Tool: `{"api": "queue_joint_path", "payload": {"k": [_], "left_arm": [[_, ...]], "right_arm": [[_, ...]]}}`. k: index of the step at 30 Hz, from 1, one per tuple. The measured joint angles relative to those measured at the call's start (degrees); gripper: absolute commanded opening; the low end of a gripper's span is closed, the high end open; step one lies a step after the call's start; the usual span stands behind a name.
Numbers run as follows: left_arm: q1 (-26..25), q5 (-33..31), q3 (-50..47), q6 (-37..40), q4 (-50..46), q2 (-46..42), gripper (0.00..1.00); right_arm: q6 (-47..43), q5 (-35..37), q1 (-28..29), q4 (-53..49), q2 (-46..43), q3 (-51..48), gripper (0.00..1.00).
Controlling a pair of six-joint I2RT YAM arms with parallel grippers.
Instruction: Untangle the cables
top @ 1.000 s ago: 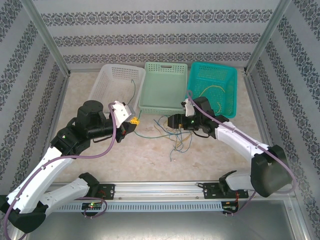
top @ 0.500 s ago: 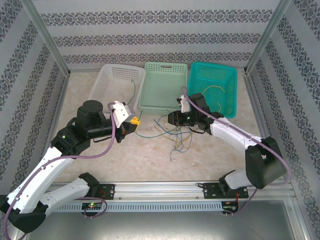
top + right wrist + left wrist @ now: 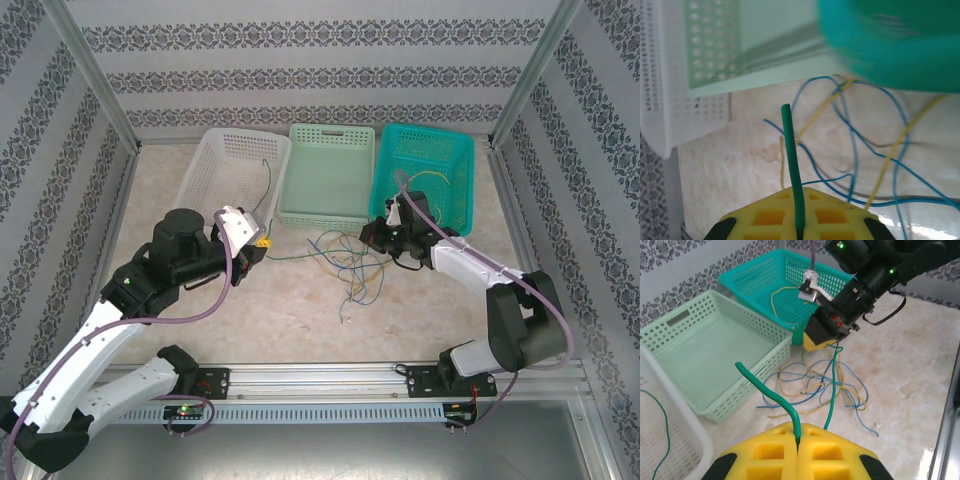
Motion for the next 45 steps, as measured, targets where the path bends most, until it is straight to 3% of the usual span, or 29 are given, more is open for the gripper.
{"api": "queue_joint_path", "payload": {"k": [8,16,22,32,39,45], "left_arm": [[0.0,-4.7,-2.8,0.2,0.3,-1.4,0.03],[0.0,-8.6,-3.7,0.2,3.1,-2.2,0.03],[0.0,-9.2,-3.8,0.2,6.3,-5.2,0.04],[0.0,-18.5,-4.2,1.3,11.4,-10.7,0.0],[0.0,-29.7,-5.0,2.1,17.6,-8.6,0.0],[0.0,-35.1,-7.3,3.2,24.2,-4.6,0.0]], "right_arm": [[10.5,-2.6,-2.9,8.4,1.0,-4.4,0.0],[13.2,-2.9,-1.5,11.0,0.3,-4.5,0.52],[9.9,-0.7,1.5,11.0,-7.1,-3.0,0.72],[6.2,3.7,1.5,10.2,-16.5,-3.7,0.76],[6.2,5.8,1.5,8.1,-17.7,-7.8,0.76],[6.3,6.8,1.5,7.2,-20.3,-9.6,0.75]]}}
